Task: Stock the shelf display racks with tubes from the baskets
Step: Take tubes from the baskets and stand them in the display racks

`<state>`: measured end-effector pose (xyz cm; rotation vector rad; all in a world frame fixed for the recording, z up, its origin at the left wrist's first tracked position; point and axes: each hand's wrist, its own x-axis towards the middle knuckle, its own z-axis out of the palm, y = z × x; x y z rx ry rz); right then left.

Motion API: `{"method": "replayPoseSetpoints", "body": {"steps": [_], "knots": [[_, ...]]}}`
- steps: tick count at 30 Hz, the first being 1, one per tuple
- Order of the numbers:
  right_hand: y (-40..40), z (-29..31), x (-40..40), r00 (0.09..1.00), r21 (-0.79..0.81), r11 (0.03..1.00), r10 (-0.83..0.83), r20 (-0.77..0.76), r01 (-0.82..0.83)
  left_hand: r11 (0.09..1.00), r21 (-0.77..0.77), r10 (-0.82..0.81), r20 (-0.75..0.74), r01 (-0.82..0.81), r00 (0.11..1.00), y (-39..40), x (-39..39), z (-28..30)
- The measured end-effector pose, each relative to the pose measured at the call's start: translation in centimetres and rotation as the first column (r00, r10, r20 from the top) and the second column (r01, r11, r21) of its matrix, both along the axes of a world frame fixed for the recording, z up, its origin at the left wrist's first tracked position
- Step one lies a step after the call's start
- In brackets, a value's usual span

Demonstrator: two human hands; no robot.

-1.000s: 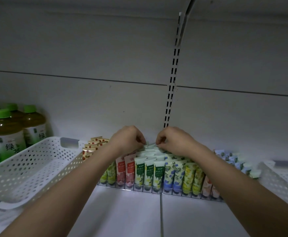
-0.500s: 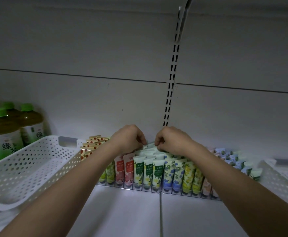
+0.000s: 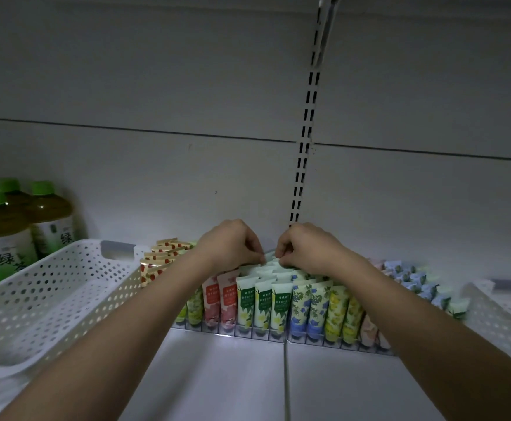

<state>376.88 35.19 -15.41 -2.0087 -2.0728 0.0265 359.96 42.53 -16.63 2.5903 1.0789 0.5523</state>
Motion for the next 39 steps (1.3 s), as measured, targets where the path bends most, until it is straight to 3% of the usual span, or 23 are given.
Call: {"method": "replayPoseSetpoints", "body": {"steps": [8,14,28,39], "knots": [[0.2,-0.2,0.1,1.0,0.004,1.0,0.0,0.006,0.0,0.996,0.083,0.027,-0.014,-0.025,1.0,0.3,0.0,-0.3],[0.2,-0.1,0.2,1.0,0.017,1.0,0.011,0.019,-0.011,0.999,0.013,-0.034,-0.006,0.034,0.999,0.9,-0.5,-0.1],[0.8,-0.6,-1.4,0.999,0.073,0.997,0.027,0.024,-0.029,0.998,0.015,-0.056,0.017,0.056,0.998,0.6,-0.8,0.2],[0.1,0.9,0.0,0.998,-0.048,0.998,0.04,-0.051,-0.043,0.998,-0.038,-0.052,0.062,0.054,0.997,0.9,-1.3,0.0]]}}
